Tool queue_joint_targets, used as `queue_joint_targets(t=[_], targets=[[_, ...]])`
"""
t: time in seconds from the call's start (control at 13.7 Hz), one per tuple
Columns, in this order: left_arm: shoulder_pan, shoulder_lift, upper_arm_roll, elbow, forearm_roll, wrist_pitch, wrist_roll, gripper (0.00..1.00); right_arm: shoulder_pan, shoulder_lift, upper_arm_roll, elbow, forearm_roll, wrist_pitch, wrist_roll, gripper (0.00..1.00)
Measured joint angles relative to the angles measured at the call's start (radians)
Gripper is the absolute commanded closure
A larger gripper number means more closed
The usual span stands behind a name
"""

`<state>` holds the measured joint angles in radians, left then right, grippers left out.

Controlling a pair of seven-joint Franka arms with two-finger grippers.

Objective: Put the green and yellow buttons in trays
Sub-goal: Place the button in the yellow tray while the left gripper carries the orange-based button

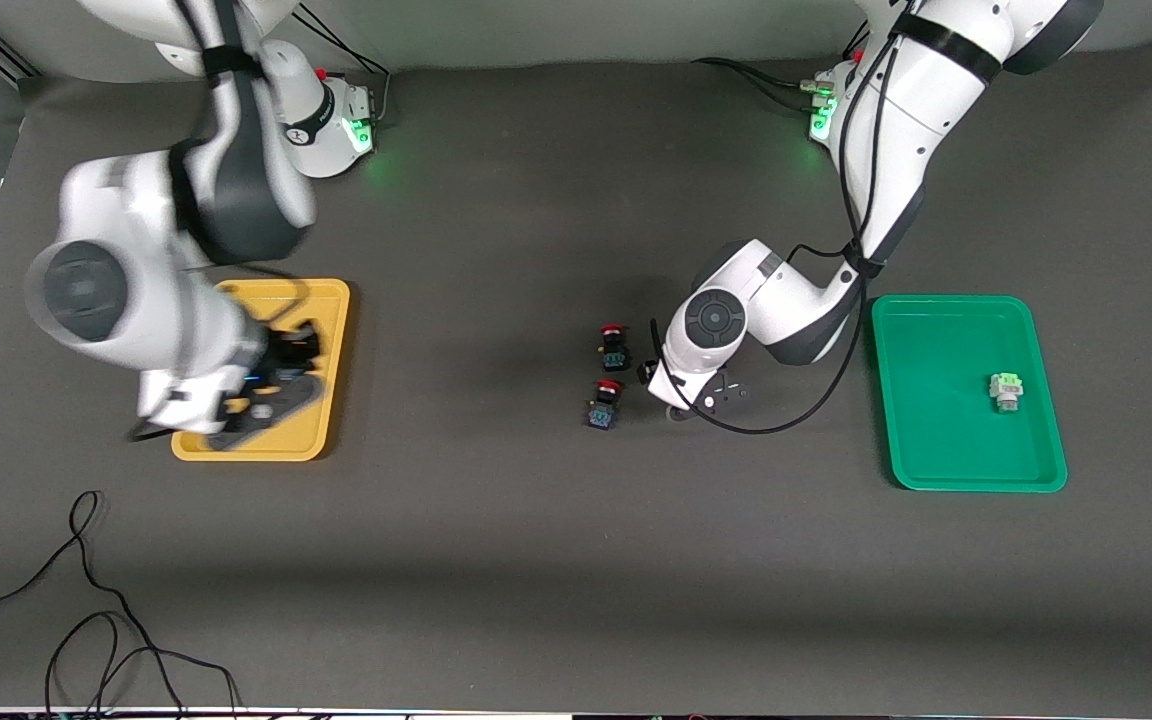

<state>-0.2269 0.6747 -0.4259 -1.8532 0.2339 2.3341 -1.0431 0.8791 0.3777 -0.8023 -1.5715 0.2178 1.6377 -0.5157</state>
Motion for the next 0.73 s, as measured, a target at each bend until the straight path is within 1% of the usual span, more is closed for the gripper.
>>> queue_joint_targets(t=[0.07, 0.22, 0.36, 0.51, 0.58, 0.66, 0.73], targets=[[0.000, 0.000, 0.000, -0.004, 0.009, 0.000, -0.003, 1.00, -0.002, -0.016, -0.037, -0.058, -0.005, 0.033, -0.073, 0.69], [0.000, -0.002, -0.001, -0.003, 0.013, 0.010, -0.004, 1.00, -0.004, -0.054, -0.079, -0.208, -0.008, 0.165, -0.179, 0.69], [-0.001, -0.007, -0.002, -0.002, 0.013, 0.015, -0.005, 1.00, -0.004, -0.088, -0.092, -0.388, -0.008, 0.341, -0.217, 0.69], [-0.001, -0.008, -0.002, -0.002, 0.014, 0.015, -0.012, 1.00, -0.003, -0.104, -0.092, -0.569, -0.008, 0.546, -0.231, 0.69], [-0.001, -0.008, -0.001, -0.002, 0.015, 0.015, -0.018, 1.00, -0.001, -0.103, -0.091, -0.637, -0.005, 0.623, -0.233, 0.69], [-0.001, -0.011, 0.001, 0.000, 0.017, 0.014, -0.021, 1.00, 0.000, -0.099, -0.090, -0.684, 0.014, 0.666, -0.232, 0.69], [0.001, -0.021, 0.003, 0.004, 0.018, 0.013, -0.023, 1.00, 0.002, -0.088, -0.088, -0.708, 0.065, 0.681, -0.232, 0.69]])
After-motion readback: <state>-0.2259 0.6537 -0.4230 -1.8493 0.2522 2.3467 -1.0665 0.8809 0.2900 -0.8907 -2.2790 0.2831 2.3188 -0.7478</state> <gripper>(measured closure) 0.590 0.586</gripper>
